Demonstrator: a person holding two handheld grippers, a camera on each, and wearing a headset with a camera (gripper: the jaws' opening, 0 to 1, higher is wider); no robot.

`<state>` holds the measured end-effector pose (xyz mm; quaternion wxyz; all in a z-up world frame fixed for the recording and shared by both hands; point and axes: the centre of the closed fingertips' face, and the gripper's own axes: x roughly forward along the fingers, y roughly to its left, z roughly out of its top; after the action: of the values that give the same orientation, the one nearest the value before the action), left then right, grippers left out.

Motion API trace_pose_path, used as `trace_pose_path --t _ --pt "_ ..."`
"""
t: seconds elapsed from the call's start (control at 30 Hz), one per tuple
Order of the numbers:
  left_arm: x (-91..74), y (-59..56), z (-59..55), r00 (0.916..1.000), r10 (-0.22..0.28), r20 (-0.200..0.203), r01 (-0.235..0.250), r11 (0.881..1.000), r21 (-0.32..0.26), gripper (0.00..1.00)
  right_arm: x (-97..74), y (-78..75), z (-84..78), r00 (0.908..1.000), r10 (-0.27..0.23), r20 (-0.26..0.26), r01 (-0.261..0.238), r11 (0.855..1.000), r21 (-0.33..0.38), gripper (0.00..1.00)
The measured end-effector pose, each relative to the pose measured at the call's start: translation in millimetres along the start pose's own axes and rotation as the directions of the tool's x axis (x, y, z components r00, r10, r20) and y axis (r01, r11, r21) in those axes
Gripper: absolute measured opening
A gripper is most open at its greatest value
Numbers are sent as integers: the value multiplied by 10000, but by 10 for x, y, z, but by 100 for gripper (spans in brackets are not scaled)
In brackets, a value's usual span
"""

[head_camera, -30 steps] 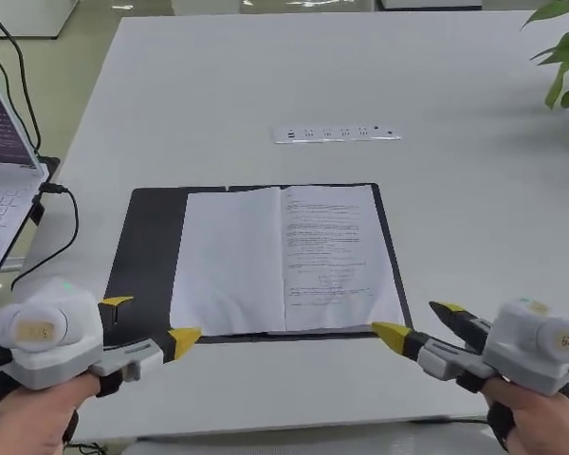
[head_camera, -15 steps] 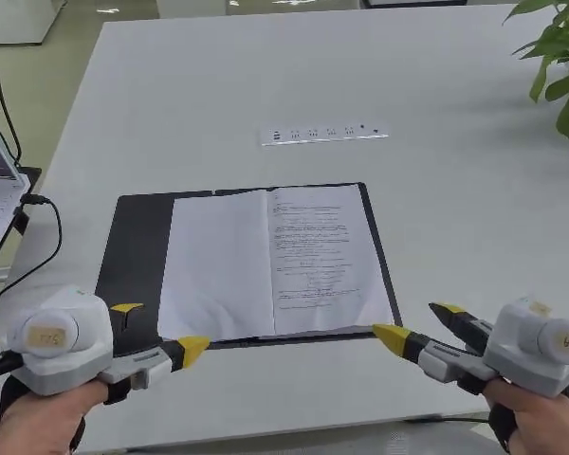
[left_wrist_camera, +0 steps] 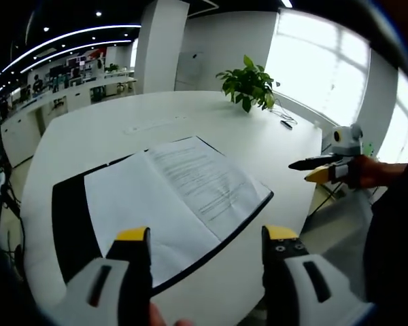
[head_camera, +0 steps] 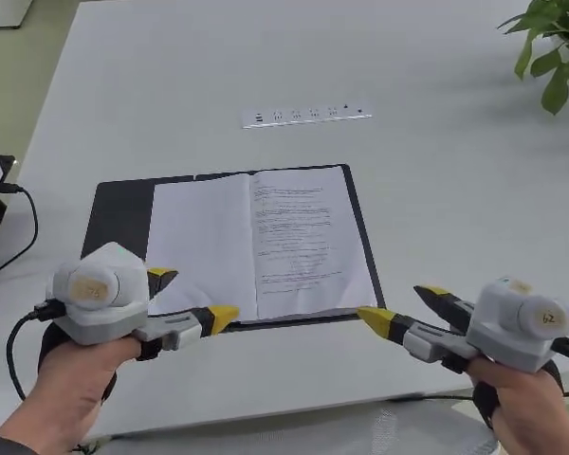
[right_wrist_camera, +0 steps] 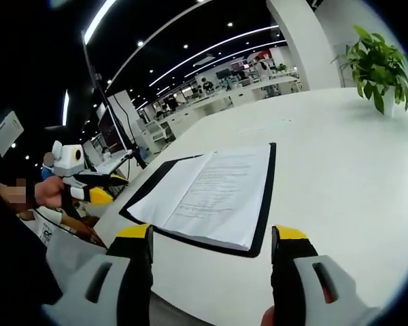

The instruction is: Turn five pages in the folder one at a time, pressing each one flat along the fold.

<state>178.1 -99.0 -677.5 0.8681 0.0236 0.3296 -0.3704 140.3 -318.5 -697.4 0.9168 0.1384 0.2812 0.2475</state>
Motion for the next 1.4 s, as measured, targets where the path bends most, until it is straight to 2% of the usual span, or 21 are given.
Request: trace_pose_path --t 0.13,0.37,0.67,0.93,1.03,1.13,1.27,1.4 --pt "120 -87 29 9997 -183 -160 187 9994 296 65 -7 -8 -13 10000 51 -74 -51 10000 -3 70" --pt "360 -263 142 9969 -763 -196 771 9961 432 63 -9 -19 -67 9993 216 -301 -216 9998 17 69" --pt "691 -439 99 9901 -1157 -798 1224 9889 846 63 -20 -74 -146 9983 308 -491 -305 9995 60 69" --pt "959 -601 159 9829 -1442 -1144 1585 9790 1284 63 -49 -90 -200 9971 403 -651 -394 9991 140 70" --pt "1074 -646 158 9791 -1502 -1371 1715 9722 1596 63 -50 -80 -200 9966 470 -679 -462 9988 144 70" --pt "1235 -671 178 9782 -1460 -1478 1706 9704 1707 63 -46 -92 -210 9963 470 -715 -462 9989 119 69" --pt "1436 -697 180 9789 -1170 -1678 1481 9711 1871 66 -52 -115 -233 9961 464 -754 -448 9987 232 69" --pt "1597 -757 180 9780 -1125 -1757 1455 9714 1878 67 -71 -135 -236 9961 442 -764 -421 9987 282 69"
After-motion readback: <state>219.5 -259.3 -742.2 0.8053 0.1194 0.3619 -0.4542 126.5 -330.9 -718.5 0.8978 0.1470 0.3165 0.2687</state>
